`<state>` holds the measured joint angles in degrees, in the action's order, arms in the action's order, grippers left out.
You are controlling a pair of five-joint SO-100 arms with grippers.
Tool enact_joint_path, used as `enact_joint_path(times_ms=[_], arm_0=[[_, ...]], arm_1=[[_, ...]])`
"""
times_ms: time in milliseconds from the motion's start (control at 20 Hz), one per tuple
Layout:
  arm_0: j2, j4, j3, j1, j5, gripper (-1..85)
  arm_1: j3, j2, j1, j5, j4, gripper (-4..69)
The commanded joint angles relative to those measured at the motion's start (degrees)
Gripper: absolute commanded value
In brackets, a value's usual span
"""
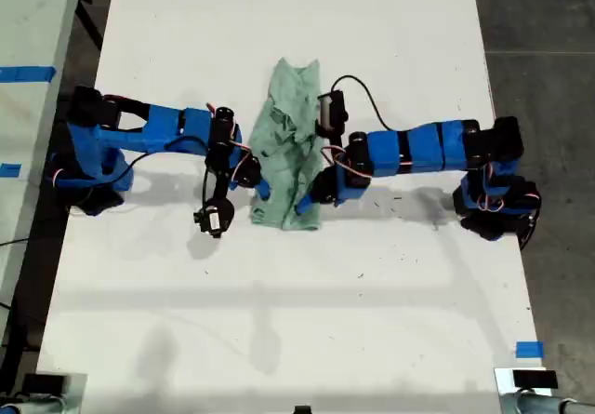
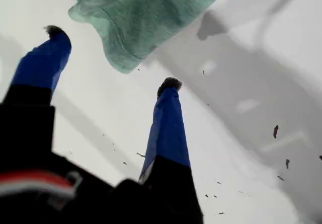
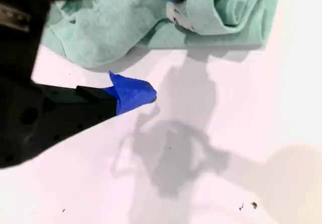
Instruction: Fold tshirt
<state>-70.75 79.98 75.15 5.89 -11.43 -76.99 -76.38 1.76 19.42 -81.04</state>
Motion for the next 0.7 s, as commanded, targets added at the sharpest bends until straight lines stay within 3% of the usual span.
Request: enact_joint_path(times_ms=[0, 350, 650], arm_0=[[0.97, 0.70, -6.59, -1.49, -1.49, 25.1], [13.18, 3.16, -17.67, -2.99, -3.78, 25.0], [26.19, 2.55, -23.64, -3.78, -2.29, 11.0]], arm_1=[[5.45, -0.62, 1.23, 1.32, 0.35, 32.3], [5.54, 5.19, 2.55, 2.64, 3.87, 32.0], [9.93, 18.11, 2.29, 1.93, 8.35, 27.2]])
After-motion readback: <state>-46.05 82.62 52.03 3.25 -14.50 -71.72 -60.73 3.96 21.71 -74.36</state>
